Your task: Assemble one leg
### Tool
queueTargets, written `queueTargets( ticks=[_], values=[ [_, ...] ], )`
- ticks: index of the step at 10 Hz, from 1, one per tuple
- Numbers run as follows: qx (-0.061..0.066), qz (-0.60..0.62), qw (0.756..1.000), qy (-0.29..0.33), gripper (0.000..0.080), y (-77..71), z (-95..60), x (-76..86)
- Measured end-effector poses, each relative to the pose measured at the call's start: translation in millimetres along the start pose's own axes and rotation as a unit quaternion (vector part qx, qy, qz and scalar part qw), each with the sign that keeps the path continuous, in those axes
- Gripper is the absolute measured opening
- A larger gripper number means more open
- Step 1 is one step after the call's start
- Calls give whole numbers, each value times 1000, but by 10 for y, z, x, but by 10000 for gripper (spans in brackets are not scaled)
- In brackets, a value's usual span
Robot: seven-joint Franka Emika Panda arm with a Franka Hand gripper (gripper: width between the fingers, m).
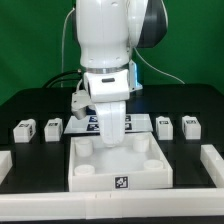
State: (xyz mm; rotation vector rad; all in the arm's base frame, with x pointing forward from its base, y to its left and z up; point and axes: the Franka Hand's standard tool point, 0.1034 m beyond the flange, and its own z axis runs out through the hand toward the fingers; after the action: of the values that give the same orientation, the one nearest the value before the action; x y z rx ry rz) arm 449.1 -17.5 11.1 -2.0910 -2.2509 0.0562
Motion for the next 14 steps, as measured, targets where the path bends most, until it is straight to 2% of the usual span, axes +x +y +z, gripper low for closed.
queueTargets(
  ticks=[5, 9, 14],
  values=[
    [-20, 14, 1000, 16, 67, 418, -3, 550],
    [-14, 51, 998, 22, 67, 465, -1, 753],
    [-15, 56, 998, 21, 67, 466, 2, 767]
  ],
)
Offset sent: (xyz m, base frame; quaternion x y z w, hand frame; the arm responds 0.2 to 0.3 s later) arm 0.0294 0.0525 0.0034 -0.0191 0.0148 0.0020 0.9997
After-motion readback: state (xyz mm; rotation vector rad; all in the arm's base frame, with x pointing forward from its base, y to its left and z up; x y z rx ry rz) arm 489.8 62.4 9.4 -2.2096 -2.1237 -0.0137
